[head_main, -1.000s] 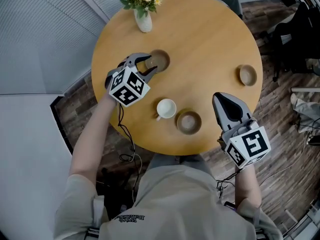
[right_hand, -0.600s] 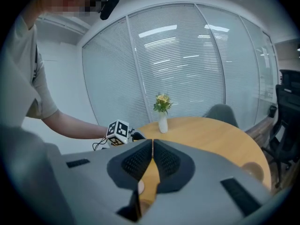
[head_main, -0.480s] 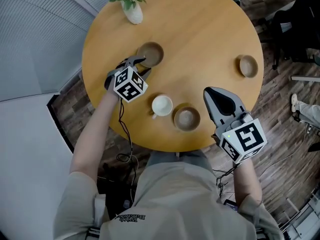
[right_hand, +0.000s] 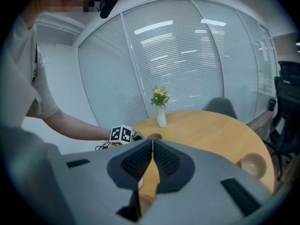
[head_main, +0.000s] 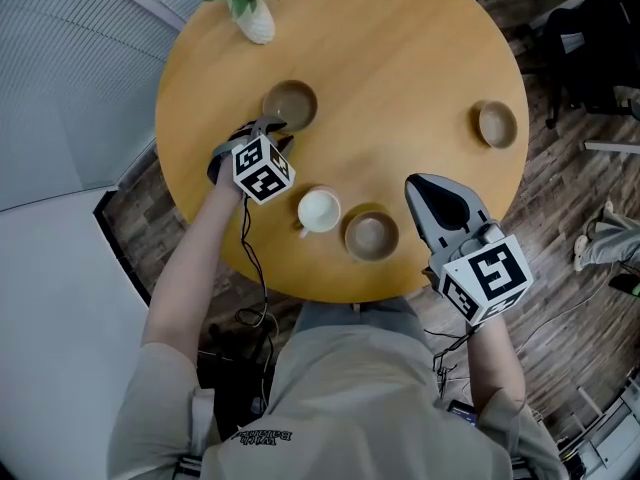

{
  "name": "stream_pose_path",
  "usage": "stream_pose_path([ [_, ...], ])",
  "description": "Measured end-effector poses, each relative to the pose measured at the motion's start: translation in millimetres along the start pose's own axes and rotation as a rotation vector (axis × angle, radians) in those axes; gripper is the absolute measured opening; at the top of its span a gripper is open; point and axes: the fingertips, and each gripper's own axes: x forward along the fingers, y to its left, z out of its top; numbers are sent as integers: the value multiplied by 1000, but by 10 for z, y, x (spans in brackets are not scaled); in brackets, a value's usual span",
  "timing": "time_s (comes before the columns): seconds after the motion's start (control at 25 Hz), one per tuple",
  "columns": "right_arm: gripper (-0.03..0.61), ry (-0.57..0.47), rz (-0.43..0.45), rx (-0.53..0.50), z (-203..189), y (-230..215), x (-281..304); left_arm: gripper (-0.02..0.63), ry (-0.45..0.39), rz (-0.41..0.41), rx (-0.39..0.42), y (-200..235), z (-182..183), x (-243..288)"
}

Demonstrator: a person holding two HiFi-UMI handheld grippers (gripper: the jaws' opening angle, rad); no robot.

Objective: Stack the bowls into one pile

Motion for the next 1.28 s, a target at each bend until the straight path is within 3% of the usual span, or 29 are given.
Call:
stream_pose_path([
  [0.4, 32, 2, -16, 11, -86, -68, -148, 34, 21, 69, -6, 67, 83, 48],
  [0.64, 32, -9, -35, -3, -71, -147, -291, 26, -10, 78, -114, 128, 168, -140],
  [1.28, 32, -138, -80, -91, 441, -187, -793, 26, -186, 247, -187, 186, 740, -1613],
])
